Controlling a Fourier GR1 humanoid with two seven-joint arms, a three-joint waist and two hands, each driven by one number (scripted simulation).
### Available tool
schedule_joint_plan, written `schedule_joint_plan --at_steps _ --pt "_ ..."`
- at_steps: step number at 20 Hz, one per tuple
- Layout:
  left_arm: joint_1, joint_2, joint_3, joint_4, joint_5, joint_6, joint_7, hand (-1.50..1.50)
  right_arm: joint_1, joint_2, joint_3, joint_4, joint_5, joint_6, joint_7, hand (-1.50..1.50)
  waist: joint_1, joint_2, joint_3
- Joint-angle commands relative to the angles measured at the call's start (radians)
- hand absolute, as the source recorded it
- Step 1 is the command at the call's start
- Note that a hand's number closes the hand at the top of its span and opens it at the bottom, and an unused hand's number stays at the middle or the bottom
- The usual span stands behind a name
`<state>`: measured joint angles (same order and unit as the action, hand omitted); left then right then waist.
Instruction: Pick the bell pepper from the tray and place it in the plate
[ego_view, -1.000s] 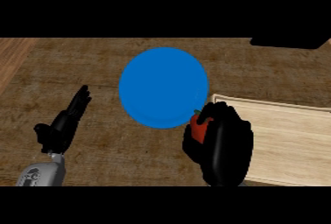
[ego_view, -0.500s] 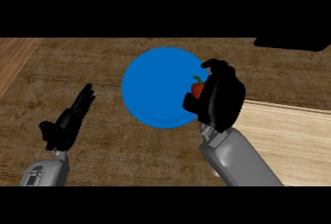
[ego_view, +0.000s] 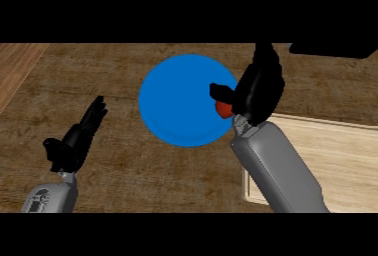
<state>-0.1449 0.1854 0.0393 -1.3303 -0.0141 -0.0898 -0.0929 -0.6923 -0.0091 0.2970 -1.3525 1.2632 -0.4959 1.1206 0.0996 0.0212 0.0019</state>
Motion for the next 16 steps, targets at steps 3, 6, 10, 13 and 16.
schedule_joint_plan --at_steps 3,6,10,13,16 --pt "0.023 0.004 0.014 0.015 -0.002 0.010 -0.011 0.00 0.035 0.009 -0.027 -0.049 -0.034 -0.361 0.148 -1.50 -0.039 -0.013 0.001" --pt "0.048 0.015 0.035 0.019 0.016 -0.006 -0.048 0.00 0.114 0.009 -0.012 -0.082 -0.075 -0.509 0.089 -1.50 -0.050 -0.015 0.000" --pt "0.081 0.006 0.029 -0.028 0.002 0.025 -0.007 0.00 0.256 0.009 0.095 -0.133 -0.058 -0.620 0.072 -1.50 -0.078 -0.024 -0.001" --pt "0.059 0.011 0.050 -0.007 0.008 0.032 0.006 0.00 0.438 0.009 0.161 -0.260 -0.075 -0.627 -0.011 -1.50 -0.108 -0.026 -0.001" --pt "0.113 0.030 0.062 -0.021 0.021 -0.005 -0.051 0.00 0.574 0.009 0.255 -0.316 -0.042 -0.656 -0.082 -1.50 -0.101 -0.024 -0.002"
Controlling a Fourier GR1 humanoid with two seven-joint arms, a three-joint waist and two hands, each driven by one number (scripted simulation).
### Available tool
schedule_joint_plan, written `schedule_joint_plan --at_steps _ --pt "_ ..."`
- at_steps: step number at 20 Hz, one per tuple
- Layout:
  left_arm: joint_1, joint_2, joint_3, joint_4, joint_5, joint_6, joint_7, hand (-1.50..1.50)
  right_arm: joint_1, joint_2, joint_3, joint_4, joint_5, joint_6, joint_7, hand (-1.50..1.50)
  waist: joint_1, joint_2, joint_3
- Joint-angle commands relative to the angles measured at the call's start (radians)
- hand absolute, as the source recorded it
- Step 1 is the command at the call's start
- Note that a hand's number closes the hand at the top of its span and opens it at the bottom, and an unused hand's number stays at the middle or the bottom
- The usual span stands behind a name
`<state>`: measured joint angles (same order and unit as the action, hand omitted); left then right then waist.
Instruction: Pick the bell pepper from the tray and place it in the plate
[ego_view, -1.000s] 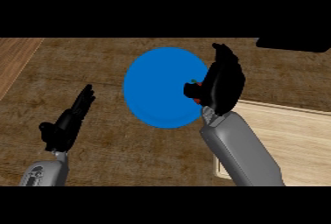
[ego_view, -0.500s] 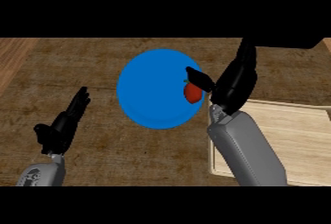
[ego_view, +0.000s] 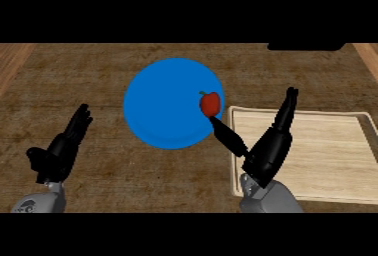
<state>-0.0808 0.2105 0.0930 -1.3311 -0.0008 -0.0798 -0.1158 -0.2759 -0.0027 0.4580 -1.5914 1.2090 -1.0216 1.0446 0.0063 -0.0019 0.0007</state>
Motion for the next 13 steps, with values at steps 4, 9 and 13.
schedule_joint_plan --at_steps 4,9,13 --pt "0.040 -0.020 -0.004 -0.027 -0.019 0.021 -0.001 0.00 0.313 -0.042 0.158 -0.148 -0.055 -0.154 -0.111 -1.50 -0.009 0.000 0.000" --pt "0.048 -0.042 -0.019 -0.085 -0.026 0.024 0.045 0.00 0.379 -0.018 0.183 -0.145 -0.072 -0.169 -0.198 -1.50 -0.007 0.001 -0.001" --pt "0.033 -0.007 0.022 -0.030 -0.007 -0.013 0.012 0.00 0.446 -0.150 0.193 -0.139 -0.189 -0.292 -0.288 -1.50 -0.009 0.001 0.000"
